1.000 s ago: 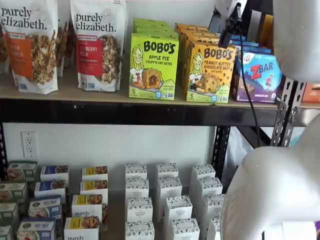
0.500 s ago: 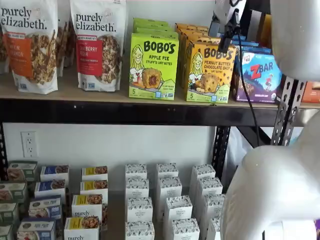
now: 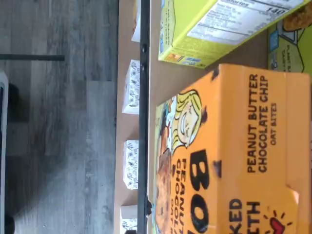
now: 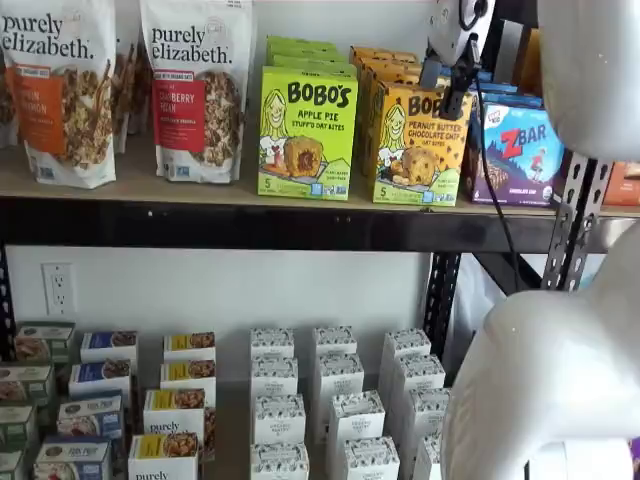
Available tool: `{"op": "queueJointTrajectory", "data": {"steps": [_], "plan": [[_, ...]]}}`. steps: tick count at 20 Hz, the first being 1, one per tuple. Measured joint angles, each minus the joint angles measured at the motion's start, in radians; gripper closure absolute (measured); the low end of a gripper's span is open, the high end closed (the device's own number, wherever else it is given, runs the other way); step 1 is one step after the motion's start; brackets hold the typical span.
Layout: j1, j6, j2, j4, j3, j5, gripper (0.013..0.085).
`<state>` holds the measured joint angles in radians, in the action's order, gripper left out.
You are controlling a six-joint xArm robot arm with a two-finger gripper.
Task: Pick up the orange box on the top shelf, the fifth box from the left
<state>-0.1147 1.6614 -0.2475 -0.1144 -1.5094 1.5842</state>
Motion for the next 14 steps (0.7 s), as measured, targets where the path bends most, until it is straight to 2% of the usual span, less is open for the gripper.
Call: {"op": "queueJointTrajectory", "data": {"steps": [14], "plan": [[0.011, -0.003, 0.022, 0.038, 0.005, 0.016, 0.013]]}}
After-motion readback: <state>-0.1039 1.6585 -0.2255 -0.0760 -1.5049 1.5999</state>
